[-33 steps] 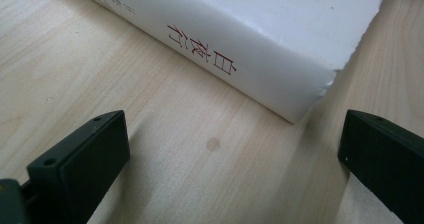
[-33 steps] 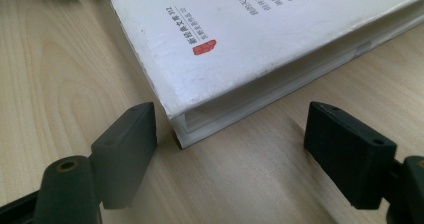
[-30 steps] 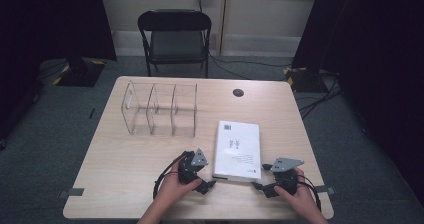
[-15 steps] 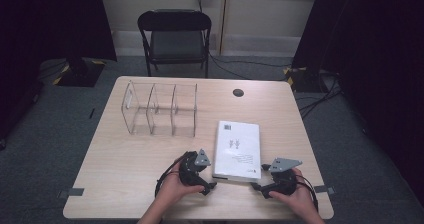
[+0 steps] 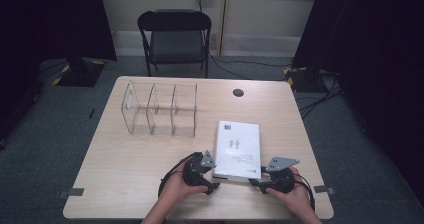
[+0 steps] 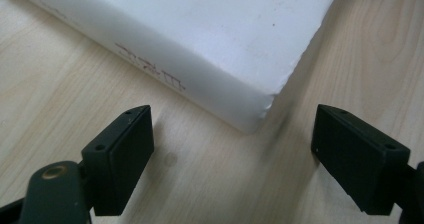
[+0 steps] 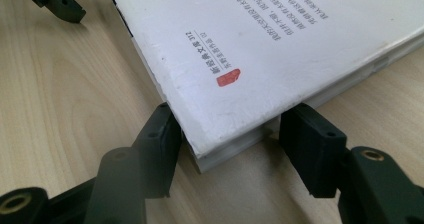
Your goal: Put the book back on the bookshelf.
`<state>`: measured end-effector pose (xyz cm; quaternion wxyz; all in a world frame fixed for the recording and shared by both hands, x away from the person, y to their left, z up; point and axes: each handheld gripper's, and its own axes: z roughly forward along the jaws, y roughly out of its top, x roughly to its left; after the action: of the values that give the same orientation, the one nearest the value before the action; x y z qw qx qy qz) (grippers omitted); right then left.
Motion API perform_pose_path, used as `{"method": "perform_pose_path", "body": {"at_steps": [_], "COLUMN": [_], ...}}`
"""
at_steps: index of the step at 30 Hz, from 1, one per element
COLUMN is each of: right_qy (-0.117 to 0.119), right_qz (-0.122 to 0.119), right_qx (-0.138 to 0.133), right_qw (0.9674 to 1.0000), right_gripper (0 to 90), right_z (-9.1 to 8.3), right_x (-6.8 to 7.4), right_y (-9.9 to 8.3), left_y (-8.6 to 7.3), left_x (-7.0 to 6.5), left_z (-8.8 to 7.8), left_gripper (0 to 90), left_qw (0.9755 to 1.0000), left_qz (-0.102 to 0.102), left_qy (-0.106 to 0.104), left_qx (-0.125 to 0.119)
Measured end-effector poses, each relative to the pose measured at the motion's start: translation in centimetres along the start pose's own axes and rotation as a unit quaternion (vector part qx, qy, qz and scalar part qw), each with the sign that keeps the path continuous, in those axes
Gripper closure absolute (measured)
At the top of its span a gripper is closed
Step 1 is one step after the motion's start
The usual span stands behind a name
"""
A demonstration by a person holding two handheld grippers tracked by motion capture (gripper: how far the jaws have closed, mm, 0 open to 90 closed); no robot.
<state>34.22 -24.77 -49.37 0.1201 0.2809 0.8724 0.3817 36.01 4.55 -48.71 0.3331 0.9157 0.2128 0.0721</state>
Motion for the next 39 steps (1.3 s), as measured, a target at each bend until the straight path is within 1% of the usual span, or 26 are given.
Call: {"method": "perform_pose_path", "body": {"at_steps": [4,5,7,9,10,12,13,16,17,19,24,25,26,27,29,31,33,34,35,36,37,39], "right_qy": [-0.002,-0.001,0.001,0.001,0.001,-0.002,-0.002,-0.004,-0.004,-0.002,-0.003,-0.003,0.002,0.007,0.007,0.007,0.011,0.011,0.012,0.012,0.008,0.007], "right_qz": [-0.002,-0.004,-0.002,0.002,0.002,0.002,-0.004,-0.008,-0.013,-0.016,-0.024,-0.025,-0.021,-0.017,-0.019,-0.017,-0.018,-0.018,-0.018,-0.018,-0.023,-0.024], "right_qx": [0.005,0.007,0.005,0.003,0.003,0.002,0.005,0.007,0.005,0.006,0.005,0.003,-0.007,-0.015,-0.016,-0.016,-0.026,-0.026,-0.033,-0.033,-0.03,-0.029], "right_qw": [1.0,1.0,1.0,1.0,1.0,1.0,1.0,0.9999,0.9999,0.9999,0.9997,0.9997,0.9997,0.9997,0.9997,0.9997,0.9994,0.9994,0.9992,0.9992,0.9993,0.9992], "right_gripper": [44.1,44.4,44.4,44.2,44.2,44.4,44.4,44.6,44.8,45.1,46.3,46.6,48.0,50.9,51.2,51.9,56.1,56.1,57.8,57.8,58.6,58.8], "right_z": [-0.1,-0.1,-0.1,-0.1,-0.1,-0.1,-0.1,-0.1,-0.2,-0.3,-0.6,-0.7,-0.9,-1.1,-1.3,-1.3,-1.5,-1.5,-1.7,-1.7,-1.7,-1.6], "right_x": [0.1,0.0,0.0,0.0,0.0,0.1,0.1,0.1,0.1,0.1,0.1,0.1,0.0,-0.1,0.0,0.0,-0.1,-0.1,-0.1,-0.1,-0.1,-0.1], "right_y": [0.1,0.2,0.1,0.1,0.1,0.0,0.1,0.2,0.4,0.5,0.8,0.9,1.0,1.1,1.5,1.6,1.7,1.7,1.9,1.9,2.0,1.9], "left_y": [0.3,0.5,0.7,0.7,0.7,0.7,0.7,0.6,0.6,0.7,0.7,0.7,0.9,0.9,0.9,0.9,0.9,0.9,1.0,1.0,1.0,1.0], "left_x": [-0.2,-0.4,-0.5,-0.5,-0.5,-0.6,-0.6,-0.6,-0.6,-0.6,-0.7,-0.7,-0.7,-0.7,-0.8,-0.9,-0.8,-0.8,-0.8,-0.8,-0.8,-0.7], "left_z": [0.3,0.5,0.5,0.5,0.5,0.5,0.5,0.5,0.5,0.5,0.5,0.5,0.6,0.6,0.6,0.7,0.7,0.7,0.8,0.8,1.0,1.0], "left_gripper": [17.3,18.8,18.6,18.8,18.8,19.2,19.3,19.2,19.2,19.2,18.9,18.9,18.3,18.0,16.6,15.1,14.7,13.7,12.2,11.7,11.1,10.9], "left_qw": [1.0,1.0,1.0,1.0,1.0,1.0,1.0,1.0,1.0,1.0,1.0,1.0,1.0,1.0,0.9999,0.9999,0.9999,0.9999,0.9999,0.9999,0.9999,0.9999], "left_qz": [0.002,0.006,0.002,0.003,-0.002,-0.002,0.0,0.001,0.001,0.001,-0.002,-0.004,-0.004,-0.004,-0.006,-0.008,-0.005,-0.005,-0.006,-0.006,-0.011,-0.012], "left_qy": [-0.001,-0.002,0.0,0.001,0.003,0.004,0.005,0.005,0.004,0.005,0.005,0.005,0.006,0.006,0.006,0.006,0.006,0.006,0.005,0.005,0.01,0.011], "left_qx": [-0.004,-0.004,0.001,0.002,0.002,0.0,0.0,-0.004,-0.005,0.0,-0.002,-0.001,0.005,0.005,0.009,0.006,0.008,0.008,0.008,0.008,0.003,0.001]}}
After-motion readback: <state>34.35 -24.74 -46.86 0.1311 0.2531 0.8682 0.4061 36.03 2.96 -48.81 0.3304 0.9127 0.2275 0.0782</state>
